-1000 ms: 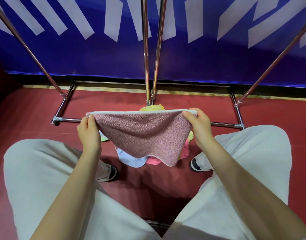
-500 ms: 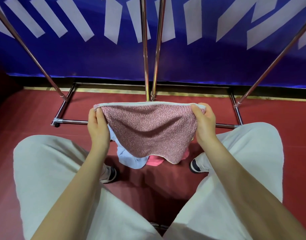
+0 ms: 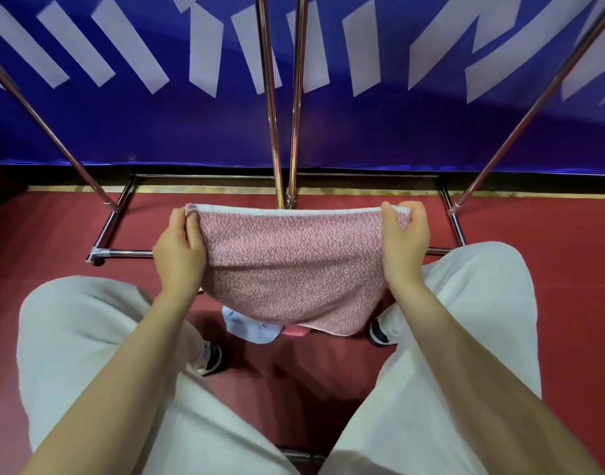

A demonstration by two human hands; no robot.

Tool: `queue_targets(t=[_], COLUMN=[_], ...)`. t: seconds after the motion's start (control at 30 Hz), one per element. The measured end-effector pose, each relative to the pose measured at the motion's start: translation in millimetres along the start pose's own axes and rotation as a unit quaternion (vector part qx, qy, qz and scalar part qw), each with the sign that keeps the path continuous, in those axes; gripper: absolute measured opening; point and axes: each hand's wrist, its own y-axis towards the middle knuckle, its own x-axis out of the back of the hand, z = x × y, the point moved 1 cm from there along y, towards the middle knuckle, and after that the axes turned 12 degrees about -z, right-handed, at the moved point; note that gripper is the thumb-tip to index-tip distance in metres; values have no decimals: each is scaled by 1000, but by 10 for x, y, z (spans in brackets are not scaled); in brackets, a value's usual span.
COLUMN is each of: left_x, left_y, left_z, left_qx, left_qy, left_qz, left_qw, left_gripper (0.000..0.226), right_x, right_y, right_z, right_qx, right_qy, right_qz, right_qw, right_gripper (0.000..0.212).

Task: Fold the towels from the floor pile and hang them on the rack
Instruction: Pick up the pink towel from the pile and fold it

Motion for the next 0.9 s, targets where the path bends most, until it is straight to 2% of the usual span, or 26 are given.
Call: queue_targets(t=[0.1,0.17,0.3,0.37,0.53,0.67,0.77,0.9], left_x=[-11,-16,-44,-70,-99,-64,-35,-51], left_y=[-21,-32,-60,-65,-97,-116,-87,-34], left_z=[-34,-38,104,172,97,70,134,197], left_qx=[69,100,3,15,147,122,94,157], left_qy=[-125,-177,-89,-48,-116,-58,10,-81], left_qz=[25,72,134,128,117,135,104,49], left_qw=[989,976,987,990,975,982,990,983], left_gripper=[24,21,19,19,23,28,28,26], right_x=[-8,-28,-65,-74,-89,-87,-83,-102], right_y=[15,25,35,41,8,0,-7,-45], right_z=[9,5,-16,-5,-7,-8,8,5], right_qx=[-4,-16,-27,-27,-30,-29,-19,10], right_qy=[3,11,20,21,20,23,20,-12], right_qz=[2,-2,-28,-33,-15,-10,6,76], right_qw=[1000,1000,999,999,999,999,1000,997], right_gripper=[31,26,23,23,24,21,22,19])
